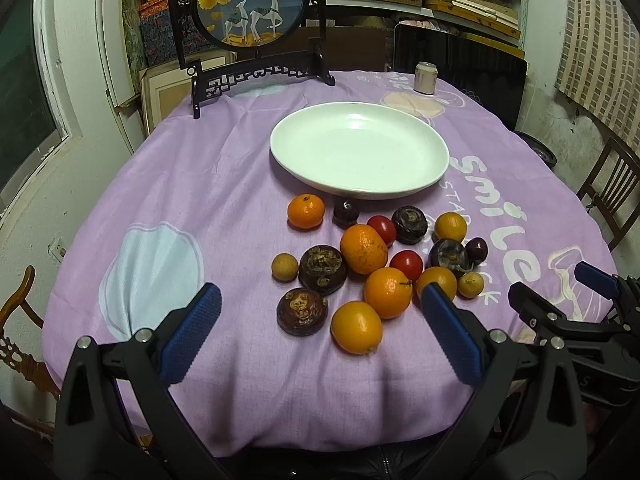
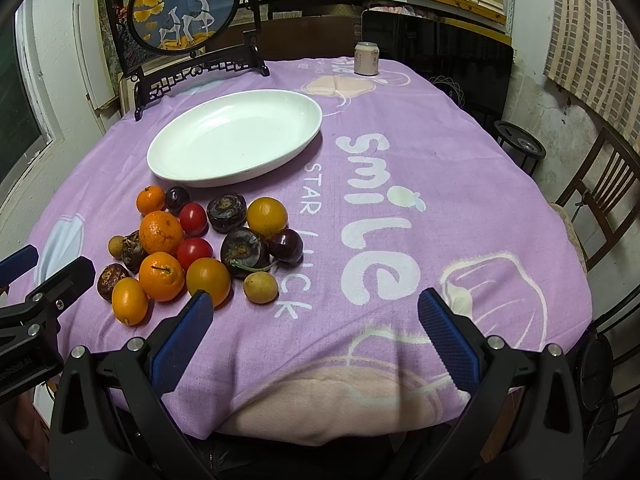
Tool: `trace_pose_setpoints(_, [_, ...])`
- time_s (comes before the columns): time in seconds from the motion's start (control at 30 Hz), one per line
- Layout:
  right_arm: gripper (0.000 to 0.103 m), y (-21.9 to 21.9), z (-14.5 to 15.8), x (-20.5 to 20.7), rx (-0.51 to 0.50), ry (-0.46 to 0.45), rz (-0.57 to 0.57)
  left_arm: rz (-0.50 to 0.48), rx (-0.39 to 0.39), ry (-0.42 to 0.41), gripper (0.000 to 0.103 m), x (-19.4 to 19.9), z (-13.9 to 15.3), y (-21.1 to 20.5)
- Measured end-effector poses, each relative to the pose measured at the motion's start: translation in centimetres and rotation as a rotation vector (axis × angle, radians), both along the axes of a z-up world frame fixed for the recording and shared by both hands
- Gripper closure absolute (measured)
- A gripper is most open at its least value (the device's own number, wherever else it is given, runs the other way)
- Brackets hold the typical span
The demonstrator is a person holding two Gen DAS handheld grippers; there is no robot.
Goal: Organize fruits
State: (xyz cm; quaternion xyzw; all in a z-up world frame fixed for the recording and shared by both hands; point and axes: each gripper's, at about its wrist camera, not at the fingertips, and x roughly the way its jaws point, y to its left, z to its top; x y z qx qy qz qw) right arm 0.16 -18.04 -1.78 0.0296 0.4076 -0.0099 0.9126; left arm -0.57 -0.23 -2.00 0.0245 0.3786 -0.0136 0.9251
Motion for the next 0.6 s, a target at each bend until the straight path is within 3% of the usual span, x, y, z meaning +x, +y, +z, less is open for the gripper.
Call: trace_pose_setpoints(0.6, [0.001, 0.41, -0.51, -0.11, 0.001, 0.003, 0.001, 0.0, -0.003, 0.009, 0.002, 0.23, 0.16, 0.06])
